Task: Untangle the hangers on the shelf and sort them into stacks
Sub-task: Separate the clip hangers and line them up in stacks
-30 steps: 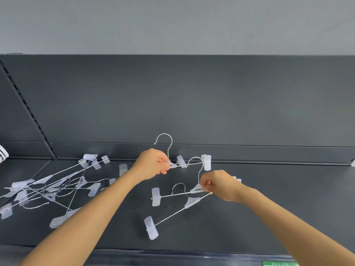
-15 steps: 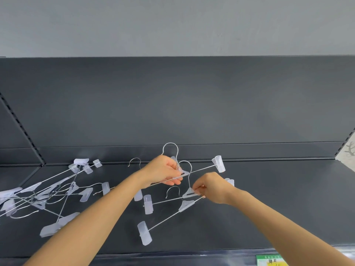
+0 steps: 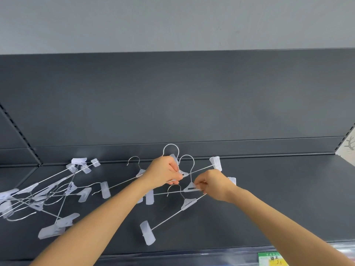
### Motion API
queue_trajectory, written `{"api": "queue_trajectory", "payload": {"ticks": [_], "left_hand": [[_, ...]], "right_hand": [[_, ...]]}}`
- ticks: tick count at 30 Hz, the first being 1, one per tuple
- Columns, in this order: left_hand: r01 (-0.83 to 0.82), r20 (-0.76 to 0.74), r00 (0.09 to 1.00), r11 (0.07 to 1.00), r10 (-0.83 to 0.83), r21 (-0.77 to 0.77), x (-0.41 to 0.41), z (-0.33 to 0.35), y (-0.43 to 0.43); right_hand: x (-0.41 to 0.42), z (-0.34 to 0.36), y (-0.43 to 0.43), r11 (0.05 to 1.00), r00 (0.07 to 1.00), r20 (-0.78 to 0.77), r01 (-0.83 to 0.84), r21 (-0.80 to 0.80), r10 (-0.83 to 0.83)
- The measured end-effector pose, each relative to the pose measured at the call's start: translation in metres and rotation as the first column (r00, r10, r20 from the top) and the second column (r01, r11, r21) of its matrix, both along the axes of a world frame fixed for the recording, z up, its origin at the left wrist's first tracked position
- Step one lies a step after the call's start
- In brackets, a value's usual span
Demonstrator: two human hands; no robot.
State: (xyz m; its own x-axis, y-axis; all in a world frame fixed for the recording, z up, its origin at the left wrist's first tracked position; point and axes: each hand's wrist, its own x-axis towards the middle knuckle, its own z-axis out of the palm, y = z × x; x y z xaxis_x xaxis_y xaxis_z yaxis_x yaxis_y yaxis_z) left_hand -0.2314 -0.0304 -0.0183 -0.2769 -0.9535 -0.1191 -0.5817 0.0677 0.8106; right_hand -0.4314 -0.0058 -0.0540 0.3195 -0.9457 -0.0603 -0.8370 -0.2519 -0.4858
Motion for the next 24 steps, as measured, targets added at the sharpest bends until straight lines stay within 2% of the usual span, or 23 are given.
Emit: {"api": "queue_trajectory", "payload": {"ticks": [3, 6, 11, 16, 24], "left_hand": [[-0.059, 0.032, 0.998, 0.996, 0.061, -0.063, -0.001, -0.003, -0.001], [-0.106, -0.049, 0.993, 0.994, 0.107, 0.014, 0.003, -0.004, -0.003], [0.015, -0.017, 1.000, 0.998, -0.014, 0.066, 0.012, -0.001, -0.005], [0.029, -0.114, 0.993, 0.984, -0.008, 0.178, 0.008, 0.002, -0.005], [-0.161, -0.214, 0.961, 0.984, 0.174, 0.075, 0.005, -0.001, -0.008]], "right_hand": [[0.004, -0.001, 0.001, 0.996, 0.996, -0.058, -0.076, -0.055, 0.073], [0.006, -0.003, 0.002, 0.984, 0.984, -0.125, -0.143, -0.102, 0.130], [0.009, -0.013, 0.000, 0.984, 0.977, -0.135, -0.170, -0.046, 0.162], [0.011, -0.014, 0.000, 0.978, 0.974, -0.159, -0.180, -0.101, 0.163], [0.002, -0.015, 0.008, 0.956, 0.960, -0.206, -0.229, -0.182, 0.190]]}}
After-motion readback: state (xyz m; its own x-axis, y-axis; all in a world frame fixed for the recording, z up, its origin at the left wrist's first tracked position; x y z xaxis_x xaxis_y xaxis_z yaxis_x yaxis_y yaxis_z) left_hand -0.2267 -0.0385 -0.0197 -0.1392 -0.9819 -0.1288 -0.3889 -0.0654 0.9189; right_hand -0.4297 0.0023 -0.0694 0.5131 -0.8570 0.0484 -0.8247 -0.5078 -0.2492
